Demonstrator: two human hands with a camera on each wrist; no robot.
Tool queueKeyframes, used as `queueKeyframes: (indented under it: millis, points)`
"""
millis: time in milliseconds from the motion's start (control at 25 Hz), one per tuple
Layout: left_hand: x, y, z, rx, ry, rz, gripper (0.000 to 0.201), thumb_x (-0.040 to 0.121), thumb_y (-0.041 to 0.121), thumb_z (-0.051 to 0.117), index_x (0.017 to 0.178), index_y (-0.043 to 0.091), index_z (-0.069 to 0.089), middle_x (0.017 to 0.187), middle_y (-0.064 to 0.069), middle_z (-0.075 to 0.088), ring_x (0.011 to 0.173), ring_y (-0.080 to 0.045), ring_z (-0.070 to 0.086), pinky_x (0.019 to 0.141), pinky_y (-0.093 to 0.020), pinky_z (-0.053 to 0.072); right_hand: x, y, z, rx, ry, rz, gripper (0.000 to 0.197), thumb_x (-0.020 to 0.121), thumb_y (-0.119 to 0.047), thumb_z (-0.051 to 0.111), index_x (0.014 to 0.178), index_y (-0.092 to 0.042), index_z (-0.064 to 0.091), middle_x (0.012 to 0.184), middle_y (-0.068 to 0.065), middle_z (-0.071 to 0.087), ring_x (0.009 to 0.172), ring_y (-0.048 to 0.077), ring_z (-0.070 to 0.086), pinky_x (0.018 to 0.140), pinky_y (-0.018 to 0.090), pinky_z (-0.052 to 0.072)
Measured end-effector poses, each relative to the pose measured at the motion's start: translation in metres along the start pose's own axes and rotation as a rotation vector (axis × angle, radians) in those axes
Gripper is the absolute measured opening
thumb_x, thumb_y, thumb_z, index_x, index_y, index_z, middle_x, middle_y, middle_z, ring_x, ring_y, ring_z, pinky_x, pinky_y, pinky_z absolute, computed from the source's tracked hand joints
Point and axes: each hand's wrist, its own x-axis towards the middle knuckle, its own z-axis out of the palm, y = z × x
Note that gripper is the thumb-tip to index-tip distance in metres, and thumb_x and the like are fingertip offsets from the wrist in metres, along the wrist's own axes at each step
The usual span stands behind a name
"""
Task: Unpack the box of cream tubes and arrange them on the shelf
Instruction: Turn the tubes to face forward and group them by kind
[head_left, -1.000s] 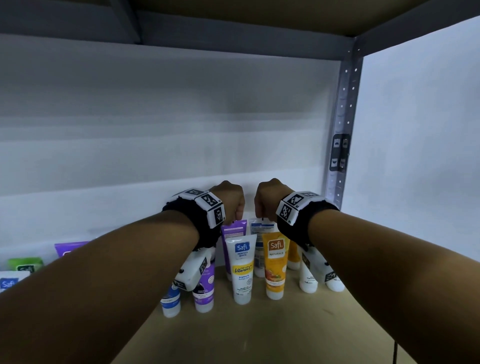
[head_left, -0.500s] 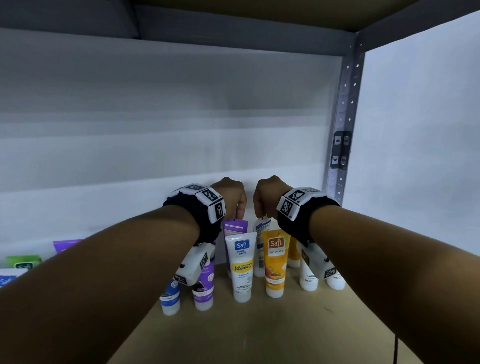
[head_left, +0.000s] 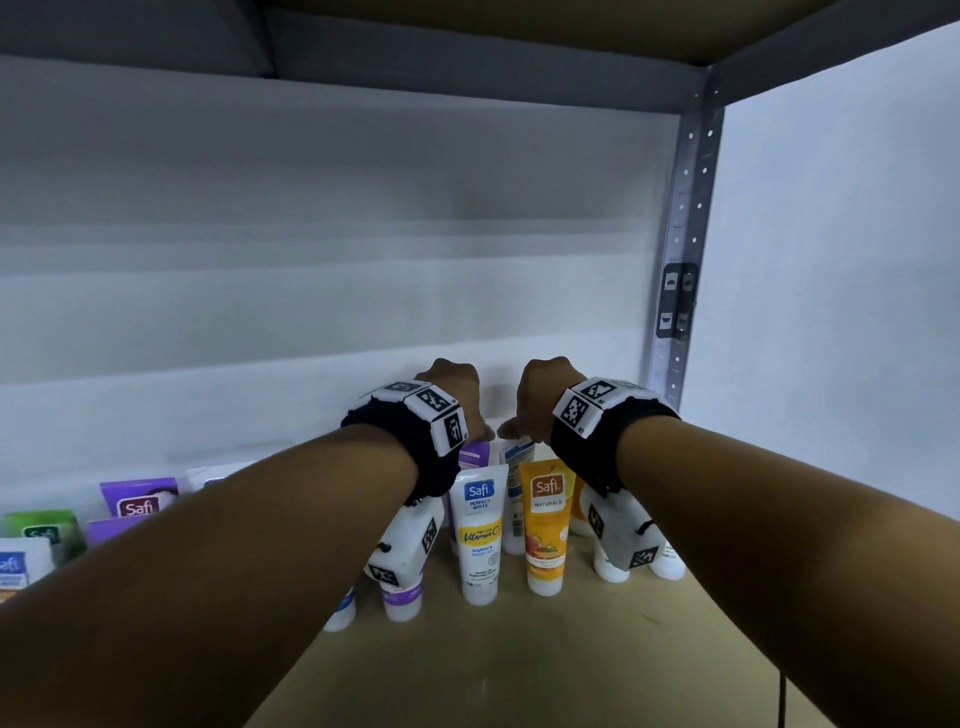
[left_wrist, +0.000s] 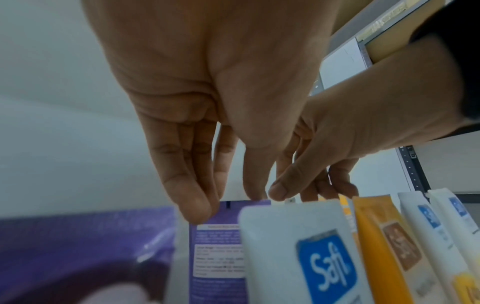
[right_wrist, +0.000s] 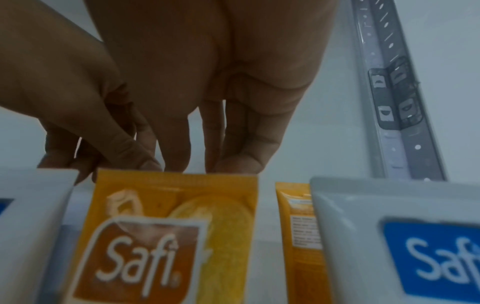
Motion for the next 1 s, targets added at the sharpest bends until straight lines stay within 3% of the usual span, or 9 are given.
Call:
queueKeyframes:
  millis: [120, 240, 360, 440, 520, 600, 680, 760, 1000]
  points:
    - [0.004, 0.000, 0.000, 0.020, -0.016, 0.010, 0.053, 0.080, 0.047, 0.073, 0.059, 0.012, 0.038, 0.041, 0.001, 0.043, 0.047, -0.008, 0.038, 0.042, -0.019, 0.027, 0.003, 0.000, 0.001, 0.086, -0.015, 0.040, 0.047, 0.063, -0.047, 0.084, 0.067, -0.018, 0.047, 0.072, 0.002, 0.058, 0.069, 0.022, 0.067, 0.070, 0.031, 0.058]
    - [0.010, -0.007, -0.002, 0.011, -0.105, 0.027, 0.042, 0.077, 0.036, 0.077, 0.060, 0.013, 0.046, 0.063, -0.001, 0.054, 0.061, -0.015, 0.056, 0.057, -0.023, 0.045, 0.005, 0.000, 0.001, 0.097, -0.016, 0.039, 0.045, 0.060, -0.045, 0.085, 0.069, -0.017, 0.050, 0.068, 0.001, 0.061, 0.066, 0.021, 0.069, 0.071, 0.033, 0.059]
    - [0.014, -0.016, 0.000, -0.057, -0.139, 0.064, 0.029, 0.073, 0.027, 0.082, 0.086, 0.005, 0.067, 0.084, -0.007, 0.070, 0.078, -0.020, 0.070, 0.074, -0.027, 0.058, 0.007, 0.001, 0.003, 0.111, -0.001, 0.044, 0.041, 0.062, -0.034, 0.087, 0.069, -0.016, 0.051, 0.070, 0.002, 0.063, 0.067, 0.020, 0.070, 0.068, 0.032, 0.060]
    - [0.016, -0.020, 0.003, -0.053, -0.130, 0.096, 0.020, 0.078, 0.020, 0.078, 0.090, 0.008, 0.067, 0.080, -0.004, 0.067, 0.066, -0.014, 0.066, 0.061, -0.014, 0.054, 0.007, 0.002, 0.004, 0.126, -0.001, 0.026, 0.034, 0.062, -0.028, 0.087, 0.073, -0.016, 0.057, 0.075, 0.004, 0.066, 0.066, 0.021, 0.071, 0.068, 0.035, 0.061]
    - [0.014, -0.021, 0.003, 0.005, -0.097, 0.152, 0.007, 0.084, 0.013, 0.069, 0.087, 0.013, 0.062, 0.069, 0.001, 0.056, 0.053, -0.004, 0.049, 0.042, -0.005, 0.037, 0.007, 0.002, 0.004, 0.087, -0.013, -0.028, 0.030, 0.064, -0.022, 0.085, 0.084, -0.013, 0.065, 0.080, 0.006, 0.068, 0.066, 0.021, 0.071, 0.069, 0.035, 0.062]
    - [0.010, -0.020, 0.000, 0.024, -0.080, 0.187, 0.005, 0.083, 0.009, 0.069, 0.086, 0.013, 0.066, 0.075, 0.000, 0.063, 0.058, -0.008, 0.053, 0.046, -0.008, 0.037, 0.006, 0.000, 0.003, 0.063, -0.018, -0.072, 0.032, 0.064, -0.018, 0.084, 0.091, -0.010, 0.069, 0.081, 0.006, 0.068, 0.066, 0.020, 0.070, 0.069, 0.034, 0.062]
    - [0.006, -0.017, -0.002, 0.007, -0.085, 0.224, 0.012, 0.079, 0.005, 0.071, 0.091, 0.006, 0.075, 0.089, -0.003, 0.073, 0.077, -0.015, 0.066, 0.064, -0.017, 0.048, 0.006, -0.001, 0.004, 0.032, 0.004, -0.114, 0.030, 0.064, -0.016, 0.081, 0.092, -0.008, 0.072, 0.084, 0.007, 0.071, 0.072, 0.021, 0.070, 0.072, 0.034, 0.061]
    - [0.003, -0.013, -0.004, 0.005, -0.074, 0.245, 0.016, 0.080, 0.001, 0.069, 0.094, 0.005, 0.076, 0.093, -0.007, 0.074, 0.085, -0.018, 0.068, 0.074, -0.022, 0.051, 0.007, -0.004, 0.003, 0.010, 0.001, -0.151, 0.026, 0.067, -0.013, 0.079, 0.091, -0.005, 0.074, 0.088, 0.009, 0.072, 0.080, 0.024, 0.069, 0.078, 0.036, 0.060]
    - [0.009, -0.012, -0.006, 0.041, -0.144, 0.228, 0.014, 0.083, 0.000, 0.065, 0.096, 0.001, 0.072, 0.079, -0.005, 0.062, 0.080, -0.017, 0.060, 0.054, -0.017, 0.041, 0.000, -0.005, 0.000, 0.038, -0.020, -0.192, 0.017, 0.071, -0.003, 0.076, 0.087, -0.009, 0.077, 0.092, 0.007, 0.074, 0.085, 0.023, 0.069, 0.082, 0.032, 0.057]
